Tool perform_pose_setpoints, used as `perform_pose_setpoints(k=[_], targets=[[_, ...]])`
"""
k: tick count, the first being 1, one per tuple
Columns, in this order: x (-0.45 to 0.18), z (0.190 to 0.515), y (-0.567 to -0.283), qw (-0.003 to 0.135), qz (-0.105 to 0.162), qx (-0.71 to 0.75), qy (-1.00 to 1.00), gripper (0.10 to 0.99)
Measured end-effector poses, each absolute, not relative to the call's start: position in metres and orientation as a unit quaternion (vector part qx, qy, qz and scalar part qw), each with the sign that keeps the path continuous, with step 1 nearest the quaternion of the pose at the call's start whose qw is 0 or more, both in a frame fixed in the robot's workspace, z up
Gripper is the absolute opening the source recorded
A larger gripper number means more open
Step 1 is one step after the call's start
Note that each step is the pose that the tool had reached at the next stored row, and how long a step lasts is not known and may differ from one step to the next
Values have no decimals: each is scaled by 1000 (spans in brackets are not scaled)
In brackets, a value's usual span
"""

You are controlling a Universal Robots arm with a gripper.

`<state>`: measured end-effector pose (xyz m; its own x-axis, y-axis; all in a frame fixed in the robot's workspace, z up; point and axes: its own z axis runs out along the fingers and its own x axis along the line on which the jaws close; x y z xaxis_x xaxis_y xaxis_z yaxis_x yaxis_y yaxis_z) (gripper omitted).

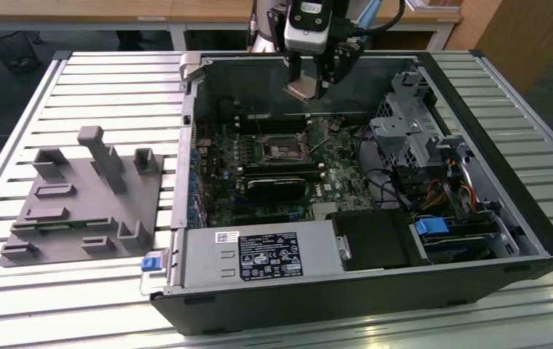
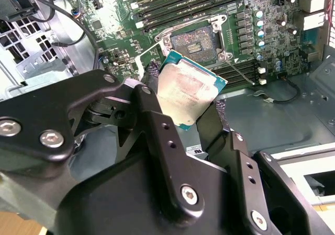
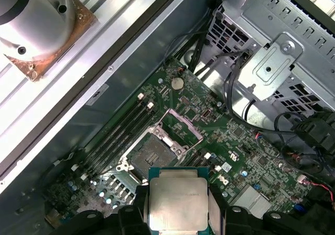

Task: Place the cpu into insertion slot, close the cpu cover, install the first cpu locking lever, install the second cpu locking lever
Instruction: 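Place the cpu into insertion slot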

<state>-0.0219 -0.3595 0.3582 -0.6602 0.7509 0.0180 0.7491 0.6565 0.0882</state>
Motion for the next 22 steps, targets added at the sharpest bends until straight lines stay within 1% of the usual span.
perform_pose_setpoints(k=[22], targets=[[-22,353,-360,10,44,413,910,537]])
